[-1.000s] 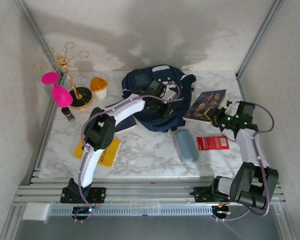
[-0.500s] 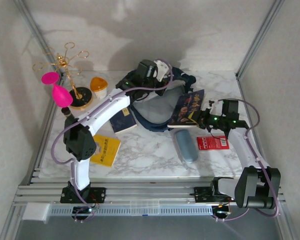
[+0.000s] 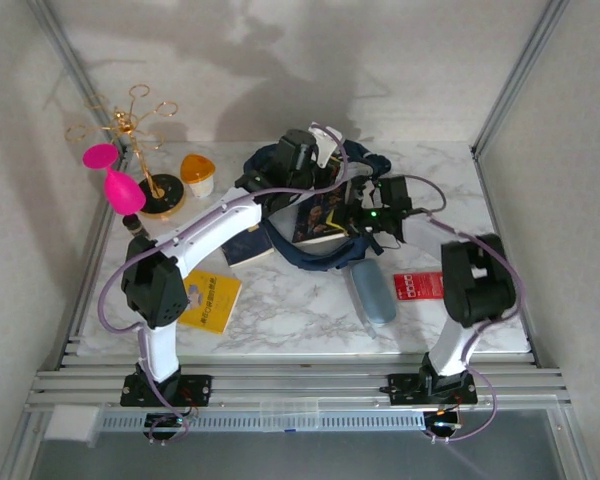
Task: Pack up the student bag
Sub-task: Place the book in the student bag.
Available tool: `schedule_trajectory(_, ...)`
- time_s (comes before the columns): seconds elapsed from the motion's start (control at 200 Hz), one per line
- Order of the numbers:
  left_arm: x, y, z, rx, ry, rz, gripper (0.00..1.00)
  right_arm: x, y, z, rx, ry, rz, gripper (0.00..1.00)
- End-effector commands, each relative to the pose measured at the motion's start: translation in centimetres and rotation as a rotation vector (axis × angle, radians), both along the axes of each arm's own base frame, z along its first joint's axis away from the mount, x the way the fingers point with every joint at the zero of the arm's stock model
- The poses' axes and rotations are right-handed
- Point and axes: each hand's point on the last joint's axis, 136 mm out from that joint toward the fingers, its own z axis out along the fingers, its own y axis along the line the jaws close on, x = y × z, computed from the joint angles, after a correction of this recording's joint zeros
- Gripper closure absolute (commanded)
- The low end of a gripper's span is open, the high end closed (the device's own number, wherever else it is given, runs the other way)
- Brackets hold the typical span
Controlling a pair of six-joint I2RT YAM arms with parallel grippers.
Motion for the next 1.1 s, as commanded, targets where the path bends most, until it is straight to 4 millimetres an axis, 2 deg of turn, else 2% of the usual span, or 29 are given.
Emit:
schedule_trajectory(0.0, -0.6, 0.9, 8.6, -0.177, -0.183, 0.047, 1.0, 4.1, 1.4, 1.2, 0.017, -0.154, 0.032, 0.96)
schedule_trajectory(0.085, -0.6, 1.3, 8.8, -0.193, -0.2, 0.071, 1.0, 4.9, 2.2, -1.3, 0.001, -0.129, 0.065, 0.91)
schedule_trajectory(0.18, -0.7, 2.0, 9.3, -0.206, -0.213, 0.1, 1.0, 6.7, 0.6, -4.1, -0.126, -0.106, 0.018, 0.78)
schedule_trajectory(0.255, -0.6, 2.2, 9.0, -0.204, -0.213, 0.112, 1.0, 8.0, -1.1, -4.1, -0.18, -0.124, -0.043, 0.64)
schedule_trajectory(0.315, -0.5, 2.2, 8.7, -0.196, -0.206, 0.114, 1.0, 8.3, -2.2, -3.9, -0.229, -0.129, -0.078, 0.55)
schedule_trajectory(0.405, -0.4, 2.0, 8.2, -0.184, -0.197, 0.109, 1.0, 7.2, -3.2, -3.5, -0.293, -0.131, -0.095, 0.46)
schedule_trajectory(0.526, -0.3, 2.1, 7.9, -0.179, -0.196, 0.115, 1.0, 4.0, -3.8, -3.9, -0.37, -0.12, -0.093, 0.36)
schedule_trajectory(0.641, -0.3, 1.8, 7.6, -0.182, -0.187, 0.106, 1.0, 1.4, -4.8, -4.9, -0.464, -0.097, -0.099, 0.32)
schedule_trajectory(0.676, -0.3, 1.6, 7.5, -0.184, -0.184, 0.099, 1.0, 0.7, -5.1, -5.3, -0.484, -0.083, -0.099, 0.32)
schedule_trajectory(0.736, -0.3, 1.5, 7.5, -0.188, -0.18, 0.098, 1.0, -0.3, -5.2, -6.0, -0.507, -0.057, -0.094, 0.38)
schedule_trajectory(0.876, -0.3, 1.2, 7.4, -0.196, -0.171, 0.083, 1.0, -1.6, -4.0, -7.1, -0.523, -0.057, -0.062, 0.53)
schedule_trajectory(0.981, -0.4, 0.8, 7.1, -0.197, -0.151, 0.067, 1.0, -0.8, -4.0, -8.1, -0.536, -0.063, -0.092, 0.69)
schedule_trajectory(1.096, -0.6, 0.6, 7.0, -0.196, -0.145, 0.057, 1.0, 2.2, -3.5, -7.4, -0.523, -0.145, -0.145, 0.77)
